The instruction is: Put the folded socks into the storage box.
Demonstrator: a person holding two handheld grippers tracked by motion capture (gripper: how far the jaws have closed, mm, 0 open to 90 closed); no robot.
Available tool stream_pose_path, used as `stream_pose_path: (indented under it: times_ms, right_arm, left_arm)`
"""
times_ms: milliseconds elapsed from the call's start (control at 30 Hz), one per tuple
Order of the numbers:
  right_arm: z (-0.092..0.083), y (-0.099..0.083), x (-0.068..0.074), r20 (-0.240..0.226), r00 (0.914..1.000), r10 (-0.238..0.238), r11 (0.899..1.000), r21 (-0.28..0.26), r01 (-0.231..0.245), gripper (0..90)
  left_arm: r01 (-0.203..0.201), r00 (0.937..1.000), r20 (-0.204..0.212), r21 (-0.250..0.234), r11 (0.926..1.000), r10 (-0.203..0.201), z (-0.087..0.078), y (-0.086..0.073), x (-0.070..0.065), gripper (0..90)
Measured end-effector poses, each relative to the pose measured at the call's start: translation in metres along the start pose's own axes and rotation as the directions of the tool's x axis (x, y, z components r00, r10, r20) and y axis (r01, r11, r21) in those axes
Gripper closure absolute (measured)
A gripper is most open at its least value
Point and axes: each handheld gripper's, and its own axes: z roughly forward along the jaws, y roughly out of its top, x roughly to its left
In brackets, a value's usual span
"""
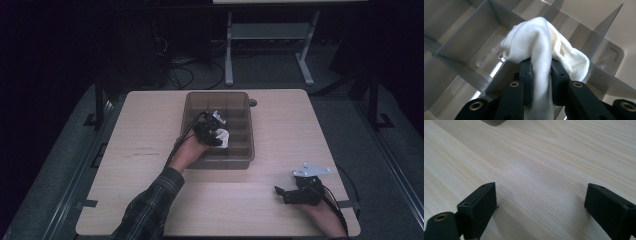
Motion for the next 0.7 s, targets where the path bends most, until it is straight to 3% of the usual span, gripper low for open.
stream_pose_path:
  times_ms: [433,700]
  right_arm:
    - [0.0,0.0,0.0,0.0,1.0,-0.001,1.0,0.0,0.001,10.3]
    - [0.0,0.0,0.0,0.0,1.0,0.0,1.0,0.0,0.0,10.4]
  left_arm:
    - [0.011,0.9999,0.0,0.055,0.9984,-0.011,0.014,0.0,0.0,75.0]
    - [0.016,0.9999,0.003,0.048,0.9987,-0.016,0.013,0.0,0.0,71.9]
